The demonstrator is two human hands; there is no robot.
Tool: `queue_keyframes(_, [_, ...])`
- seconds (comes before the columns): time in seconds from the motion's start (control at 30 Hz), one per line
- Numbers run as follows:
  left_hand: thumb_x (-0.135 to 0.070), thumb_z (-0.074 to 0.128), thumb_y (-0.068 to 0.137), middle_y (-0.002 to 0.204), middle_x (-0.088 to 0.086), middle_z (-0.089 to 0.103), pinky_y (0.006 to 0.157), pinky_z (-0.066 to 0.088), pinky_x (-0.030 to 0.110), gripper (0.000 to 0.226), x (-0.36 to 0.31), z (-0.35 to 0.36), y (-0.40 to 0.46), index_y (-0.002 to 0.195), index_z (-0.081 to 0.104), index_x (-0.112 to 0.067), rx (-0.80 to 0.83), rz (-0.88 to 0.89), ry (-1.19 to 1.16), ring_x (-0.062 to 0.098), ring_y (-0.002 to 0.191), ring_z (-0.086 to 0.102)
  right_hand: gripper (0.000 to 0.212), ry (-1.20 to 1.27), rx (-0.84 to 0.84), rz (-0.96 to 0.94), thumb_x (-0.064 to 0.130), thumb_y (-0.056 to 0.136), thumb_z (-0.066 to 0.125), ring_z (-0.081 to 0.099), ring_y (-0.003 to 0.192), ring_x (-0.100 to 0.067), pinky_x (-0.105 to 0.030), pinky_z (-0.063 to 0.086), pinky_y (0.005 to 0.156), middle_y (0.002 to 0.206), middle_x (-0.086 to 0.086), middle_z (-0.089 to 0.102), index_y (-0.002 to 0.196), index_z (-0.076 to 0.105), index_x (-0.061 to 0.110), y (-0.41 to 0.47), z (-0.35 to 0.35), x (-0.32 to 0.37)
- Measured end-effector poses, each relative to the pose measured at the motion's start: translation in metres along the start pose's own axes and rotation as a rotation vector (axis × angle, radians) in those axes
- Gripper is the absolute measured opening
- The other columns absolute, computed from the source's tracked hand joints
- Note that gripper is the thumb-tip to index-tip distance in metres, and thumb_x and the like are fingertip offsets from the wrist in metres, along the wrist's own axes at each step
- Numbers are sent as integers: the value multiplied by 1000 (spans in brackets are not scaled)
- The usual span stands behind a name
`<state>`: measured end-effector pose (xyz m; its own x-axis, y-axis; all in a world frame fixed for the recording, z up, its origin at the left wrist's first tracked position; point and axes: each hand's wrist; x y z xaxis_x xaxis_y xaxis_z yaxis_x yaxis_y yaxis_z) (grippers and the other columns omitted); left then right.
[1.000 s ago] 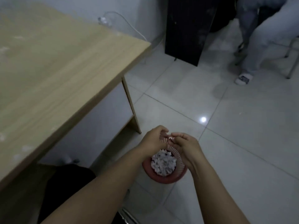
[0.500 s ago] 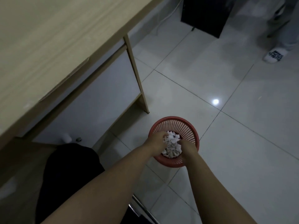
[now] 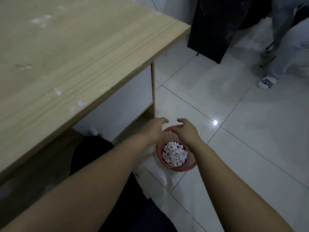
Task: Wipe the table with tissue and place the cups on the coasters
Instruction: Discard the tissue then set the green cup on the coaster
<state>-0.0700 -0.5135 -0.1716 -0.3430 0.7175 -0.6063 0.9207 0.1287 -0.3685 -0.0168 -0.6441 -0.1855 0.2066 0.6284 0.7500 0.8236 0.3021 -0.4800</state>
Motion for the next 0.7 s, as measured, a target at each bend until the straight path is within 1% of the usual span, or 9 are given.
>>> queue_keyframes(0.03, [-16,61,89,136,10,50,101,41,34,50,-4,-13,-10,136,46,-14,-24,34,19,23,124,48,54,-26,12,-39,19,84,62,61,95,-21,-28,44,73,114,-7,62,134,43,14,-8,-3,15])
queue_keyframes(0.1, [-17,60,89,135,9,51,100,42,36,49,-11,-39,-31,136,46,-15,-106,97,88,24,121,50,56,-70,19,-137,19,83,64,60,103,-23,-30,45,77,123,-8,59,134,43,16,-28,-7,48])
queue_keyframes(0.23, [-20,59,88,135,9,50,97,43,37,49,-25,-83,-73,135,46,-16,-281,212,218,26,121,49,58,-102,-6,-321,18,82,67,57,109,-22,-29,43,86,126,-8,59,135,44,17,-71,-10,108])
queue_keyframes(0.3, [-21,59,89,135,8,50,96,41,35,48,-31,-106,-99,135,46,-15,-339,268,209,25,121,48,57,-135,-22,-412,18,82,66,57,109,-21,-30,45,86,127,-7,59,135,44,18,-97,-7,137])
queue_keyframes(0.4, [-19,62,87,124,11,58,85,41,31,42,-32,-145,-146,128,52,-12,-461,325,145,26,112,53,53,-171,-50,-541,18,82,65,56,106,-16,-29,46,82,122,-5,60,132,46,17,-133,4,181])
queue_keyframes(0.47, [-18,63,85,122,11,60,85,41,28,40,-27,-169,-171,124,56,-11,-544,319,76,25,111,55,50,-179,-73,-616,17,81,66,54,100,-12,-23,44,76,119,-4,62,128,49,18,-150,13,211])
queue_keyframes(0.57, [-17,65,84,126,6,60,79,36,14,42,0,-205,-216,125,57,-14,-666,276,-9,18,110,56,48,-227,-66,-748,16,79,67,51,96,-9,-22,38,79,118,-5,62,125,53,18,-175,44,255])
queue_keyframes(0.6, [-17,65,84,127,5,59,77,35,11,42,15,-218,-234,125,56,-15,-708,251,-19,17,110,56,48,-235,-36,-795,15,79,68,51,96,-9,-22,38,79,118,-5,61,124,53,19,-184,62,272])
queue_keyframes(0.7, [-19,65,85,128,3,58,82,37,17,43,60,-248,-287,127,55,-16,-839,145,-22,16,111,56,46,-278,89,-910,16,80,67,51,97,-9,-22,38,79,120,-4,60,124,54,20,-207,121,310])
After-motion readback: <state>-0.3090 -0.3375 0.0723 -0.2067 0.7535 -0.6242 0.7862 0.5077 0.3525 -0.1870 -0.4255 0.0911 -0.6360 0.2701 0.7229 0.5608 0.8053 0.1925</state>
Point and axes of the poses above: each hand's wrist, its own y-axis towards the middle knuckle, its own z-axis out of the palm, x = y × z
